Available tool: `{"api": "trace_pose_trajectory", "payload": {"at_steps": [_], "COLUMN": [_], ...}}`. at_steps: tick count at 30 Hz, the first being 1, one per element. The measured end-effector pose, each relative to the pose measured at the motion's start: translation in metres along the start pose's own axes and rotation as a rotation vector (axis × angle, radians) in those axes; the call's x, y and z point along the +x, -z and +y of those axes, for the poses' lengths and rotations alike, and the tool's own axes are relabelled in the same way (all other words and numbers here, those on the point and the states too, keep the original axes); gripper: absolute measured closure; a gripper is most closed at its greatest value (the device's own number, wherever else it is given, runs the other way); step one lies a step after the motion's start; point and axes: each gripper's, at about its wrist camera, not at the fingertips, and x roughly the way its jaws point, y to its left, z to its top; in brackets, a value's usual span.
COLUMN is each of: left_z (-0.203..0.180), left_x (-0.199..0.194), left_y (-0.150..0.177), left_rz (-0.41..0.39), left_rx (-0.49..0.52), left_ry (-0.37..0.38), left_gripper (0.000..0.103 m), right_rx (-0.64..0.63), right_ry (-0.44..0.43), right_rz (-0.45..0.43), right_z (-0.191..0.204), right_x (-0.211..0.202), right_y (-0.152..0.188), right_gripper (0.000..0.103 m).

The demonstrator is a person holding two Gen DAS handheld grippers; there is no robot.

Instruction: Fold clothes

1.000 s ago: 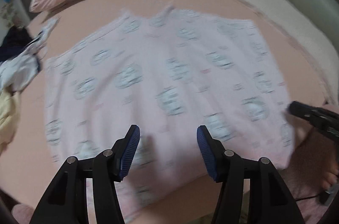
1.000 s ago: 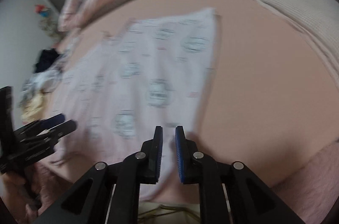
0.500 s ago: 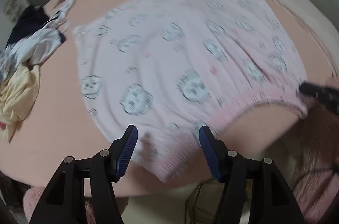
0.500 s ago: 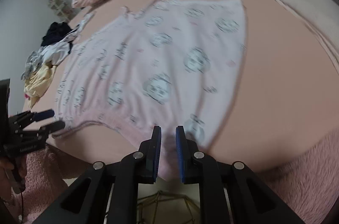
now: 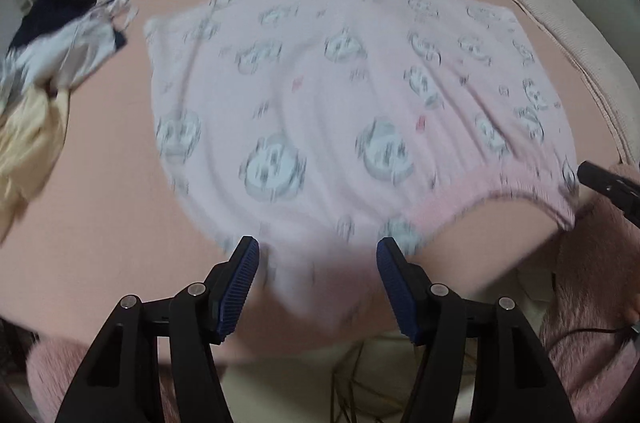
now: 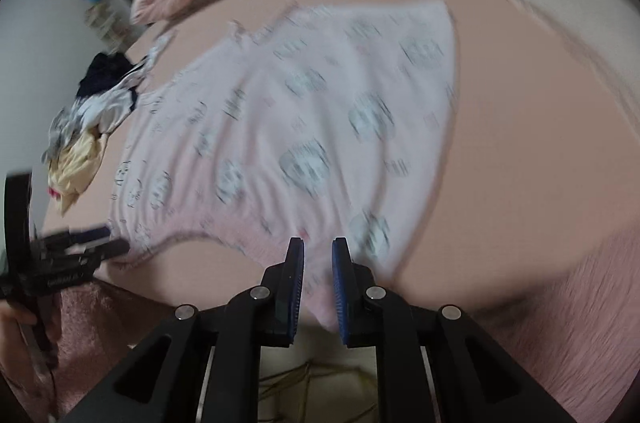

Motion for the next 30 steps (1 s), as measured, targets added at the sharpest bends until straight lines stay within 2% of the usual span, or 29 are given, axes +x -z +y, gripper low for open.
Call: {"api": "trace_pose_trajectory", "payload": {"at_steps": [4, 8, 11, 13, 15, 18, 20, 24, 27, 28, 30], "left_z": [0.003, 0.012, 0.015, 0.012, 0.011, 0.007, 0.005, 0.008, -0.005, -0.011, -0.015], "left_x": [0.018, 0.011, 0.008, -0.003, -0.014, -0.022, -0.016, 0.026, 0.026, 0.027, 0.030], "left_y": [0.004, 0.028, 0.045, 0.049, 0.043, 0.027, 0.016, 0.005, 0.015, 0.016, 0.008], "left_rz": [0.092, 0.095, 0.114, 0.083, 0.036, -0.019, -0.023, 0.104, 0.050, 0.049, 0.097], "left_rx": [-0.057, -0.092, -0.098, -0.085, -0.085, -0.065, -0.056, -0.087, 0.037, 0.090, 0.168], "left_ry": [0.031, 0.072, 0.082, 0.089, 0.120, 0.098, 0.085, 0.067, 0.033, 0.018, 0.020], "left_gripper": [0.044, 0.040, 0.039, 0.039, 0.039, 0.039, 0.039, 0.039, 0.035, 0.032, 0.031], "right_rx": [-0.082, -0.052, -0.038, -0.040, -0.049, -0.092, -0.093, -0.068, -0.051, -0.018, 0.059], "right_ry": [0.065, 0.116, 0.093, 0.069, 0.039, 0.052, 0.066, 0.091, 0.052, 0.027, -0.031], "right_rz": [0.014, 0.136, 0.103, 0.086, 0.073, 0.027, 0.050, 0.125, 0.107, 0.105, 0.117], "right_z": [0.021, 0.011, 0.000, -0.002, 0.000, 0.010, 0.012, -0.003, -0.014, -0.021, -0.041], "right_x": [0.015, 0.056, 0.045, 0.035, 0.027, 0.022, 0.033, 0.057, 0.046, 0.045, 0.043], "right_y": [-0.022, -0.010, 0.011, 0.011, 0.004, -0.009, -0.015, 0.000, 0.014, 0.017, 0.018], "right_gripper": [0.090, 0.090, 0.089, 0.089, 0.089, 0.089, 0.089, 0.089, 0.089, 0.089, 0.089]}}
